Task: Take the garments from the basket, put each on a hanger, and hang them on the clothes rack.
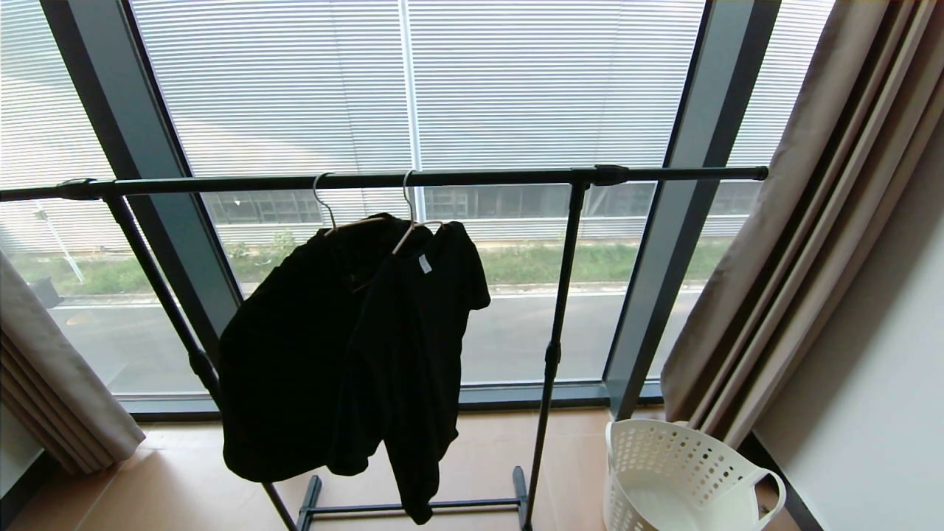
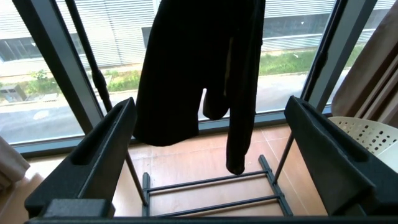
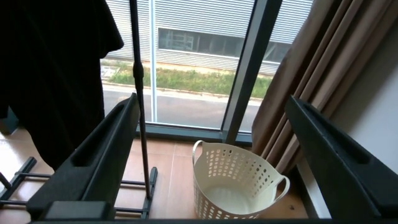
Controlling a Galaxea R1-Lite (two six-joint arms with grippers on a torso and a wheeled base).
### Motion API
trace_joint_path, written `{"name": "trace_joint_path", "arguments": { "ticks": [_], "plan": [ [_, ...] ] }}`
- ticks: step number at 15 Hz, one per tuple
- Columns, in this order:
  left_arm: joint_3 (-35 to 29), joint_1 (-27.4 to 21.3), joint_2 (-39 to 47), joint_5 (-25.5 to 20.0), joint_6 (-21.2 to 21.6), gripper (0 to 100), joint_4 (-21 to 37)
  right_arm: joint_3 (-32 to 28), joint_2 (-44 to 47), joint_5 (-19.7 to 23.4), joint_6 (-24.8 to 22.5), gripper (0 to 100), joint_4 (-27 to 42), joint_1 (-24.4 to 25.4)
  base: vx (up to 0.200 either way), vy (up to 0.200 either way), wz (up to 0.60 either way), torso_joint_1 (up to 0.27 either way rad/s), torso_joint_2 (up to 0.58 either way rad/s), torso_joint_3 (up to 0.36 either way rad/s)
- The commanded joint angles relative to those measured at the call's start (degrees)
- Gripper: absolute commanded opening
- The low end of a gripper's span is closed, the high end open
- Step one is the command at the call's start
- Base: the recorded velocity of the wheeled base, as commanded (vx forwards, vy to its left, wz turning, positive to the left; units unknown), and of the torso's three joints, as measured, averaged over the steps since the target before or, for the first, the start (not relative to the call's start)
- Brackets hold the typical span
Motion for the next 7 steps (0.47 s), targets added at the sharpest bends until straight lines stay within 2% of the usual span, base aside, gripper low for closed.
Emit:
{"name": "trace_joint_path", "arguments": {
  "ticks": [1,7],
  "plan": [
    [0.0,0.0,0.1,0.0,0.0,100,0.0,0.0,0.1,0.0,0.0,100,0.0,0.0,0.000,0.000,0.00,0.000,0.00,0.000],
    [0.0,0.0,0.1,0.0,0.0,100,0.0,0.0,0.1,0.0,0.0,100,0.0,0.0,0.000,0.000,0.00,0.000,0.00,0.000]
  ]
}}
